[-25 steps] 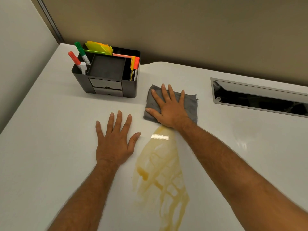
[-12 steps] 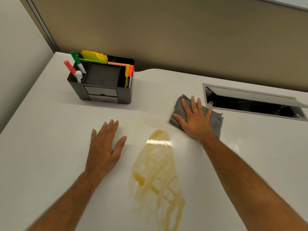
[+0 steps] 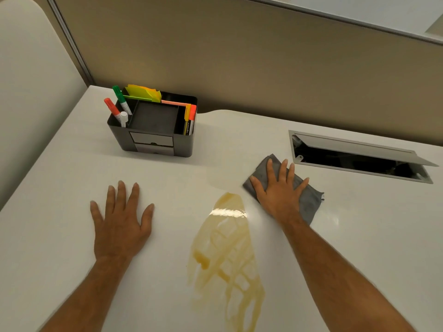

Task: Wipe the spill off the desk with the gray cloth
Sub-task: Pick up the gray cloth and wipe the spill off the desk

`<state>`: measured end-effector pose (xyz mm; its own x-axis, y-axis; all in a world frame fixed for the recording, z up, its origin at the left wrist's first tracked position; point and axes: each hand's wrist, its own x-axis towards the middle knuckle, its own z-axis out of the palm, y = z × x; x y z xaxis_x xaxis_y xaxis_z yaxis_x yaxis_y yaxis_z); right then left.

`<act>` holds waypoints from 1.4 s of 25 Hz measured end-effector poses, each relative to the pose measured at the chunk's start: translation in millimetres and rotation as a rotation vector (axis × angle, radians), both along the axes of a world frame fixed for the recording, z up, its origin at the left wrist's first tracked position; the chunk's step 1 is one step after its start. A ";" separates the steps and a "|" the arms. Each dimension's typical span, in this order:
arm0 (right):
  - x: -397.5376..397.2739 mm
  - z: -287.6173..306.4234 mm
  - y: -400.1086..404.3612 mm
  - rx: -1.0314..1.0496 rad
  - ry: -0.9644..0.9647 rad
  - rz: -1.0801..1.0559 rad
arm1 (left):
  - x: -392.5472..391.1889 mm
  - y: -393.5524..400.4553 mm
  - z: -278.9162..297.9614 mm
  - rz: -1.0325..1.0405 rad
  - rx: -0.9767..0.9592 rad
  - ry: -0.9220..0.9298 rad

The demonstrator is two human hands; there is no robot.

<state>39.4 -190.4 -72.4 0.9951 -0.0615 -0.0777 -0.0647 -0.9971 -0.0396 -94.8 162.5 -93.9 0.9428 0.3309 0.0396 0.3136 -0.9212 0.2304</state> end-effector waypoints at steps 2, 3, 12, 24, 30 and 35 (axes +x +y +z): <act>4.4 0.3 20.4 -0.010 0.002 0.054 | 0.3 0.3 -1.1 0.005 0.007 -0.012; 7.0 0.0 30.4 -0.007 0.001 0.081 | 0.0 0.3 -1.1 0.004 0.010 -0.014; 19.0 0.1 107.8 0.002 -0.012 0.257 | 1.5 1.3 -0.9 0.003 0.028 0.005; -15.0 -2.1 109.5 -0.003 -0.031 0.647 | 0.7 1.2 -1.0 0.010 0.014 -0.001; -15.2 -2.9 67.1 -0.012 -0.037 0.644 | 0.5 1.4 -0.3 0.014 0.001 0.006; -10.7 2.1 22.9 -0.008 -0.011 0.501 | 0.8 1.9 -2.2 0.013 0.011 0.004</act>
<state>28.7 -167.6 -70.3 0.9031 0.4240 -0.0681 0.4229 -0.9057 -0.0294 -94.0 164.4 -96.0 0.9388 0.3422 0.0394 0.3261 -0.9197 0.2189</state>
